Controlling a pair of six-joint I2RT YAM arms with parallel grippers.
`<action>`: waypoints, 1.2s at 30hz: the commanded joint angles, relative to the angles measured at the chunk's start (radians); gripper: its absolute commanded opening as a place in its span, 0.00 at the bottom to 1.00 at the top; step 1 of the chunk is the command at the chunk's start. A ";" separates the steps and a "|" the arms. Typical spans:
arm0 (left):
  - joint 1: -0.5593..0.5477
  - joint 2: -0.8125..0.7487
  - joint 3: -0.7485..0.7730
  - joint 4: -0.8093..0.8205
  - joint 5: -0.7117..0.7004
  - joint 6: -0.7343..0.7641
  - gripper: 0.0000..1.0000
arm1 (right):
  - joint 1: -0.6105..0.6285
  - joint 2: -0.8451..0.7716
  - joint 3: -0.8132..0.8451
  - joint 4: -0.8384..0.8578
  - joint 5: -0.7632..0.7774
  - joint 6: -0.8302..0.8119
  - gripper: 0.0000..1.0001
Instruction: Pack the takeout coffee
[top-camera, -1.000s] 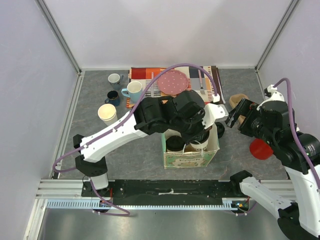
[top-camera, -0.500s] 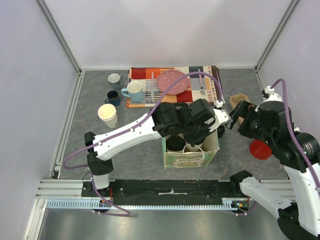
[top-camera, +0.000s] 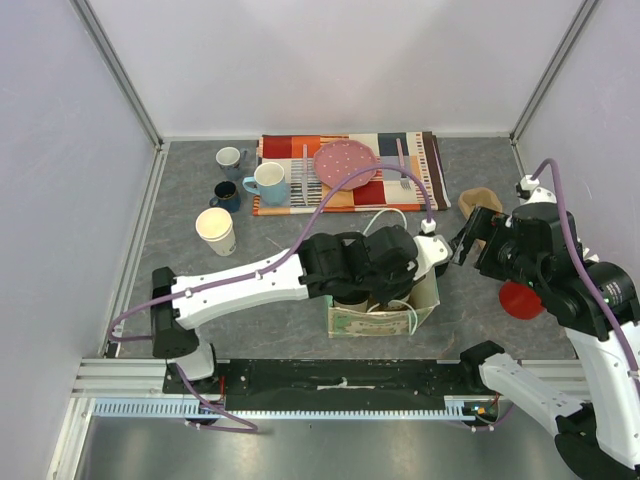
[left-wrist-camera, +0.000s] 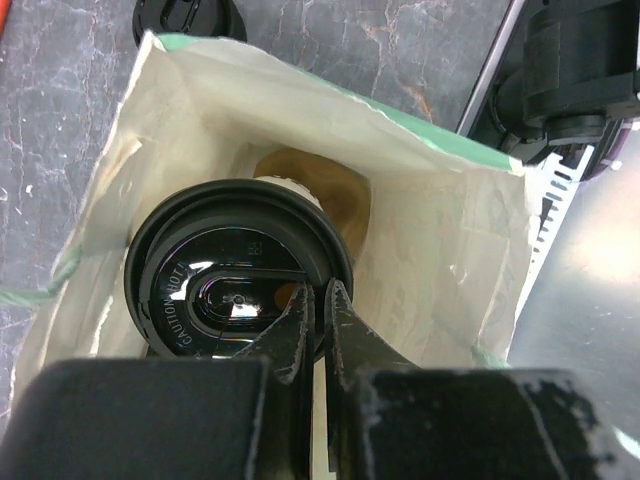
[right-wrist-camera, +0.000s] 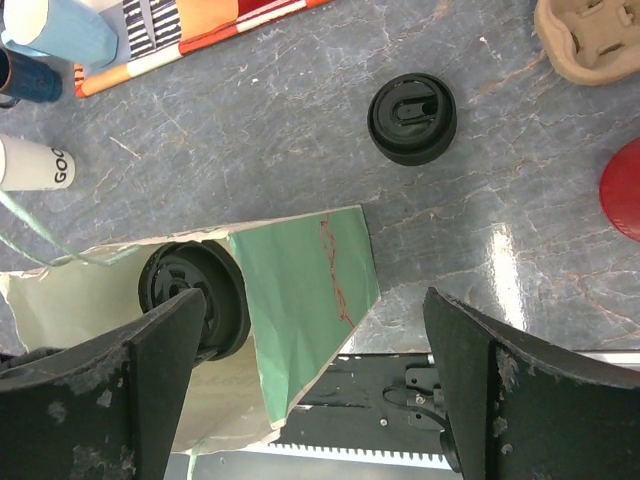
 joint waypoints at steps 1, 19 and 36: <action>-0.045 -0.082 -0.100 0.201 -0.027 0.130 0.02 | -0.003 0.007 0.009 0.043 0.040 0.028 0.98; -0.053 0.035 -0.084 0.106 -0.124 0.049 0.02 | -0.003 -0.031 -0.002 0.042 0.148 0.137 0.98; -0.053 0.035 -0.199 0.143 0.031 -0.028 0.02 | -0.003 -0.043 0.007 0.041 0.134 0.128 0.98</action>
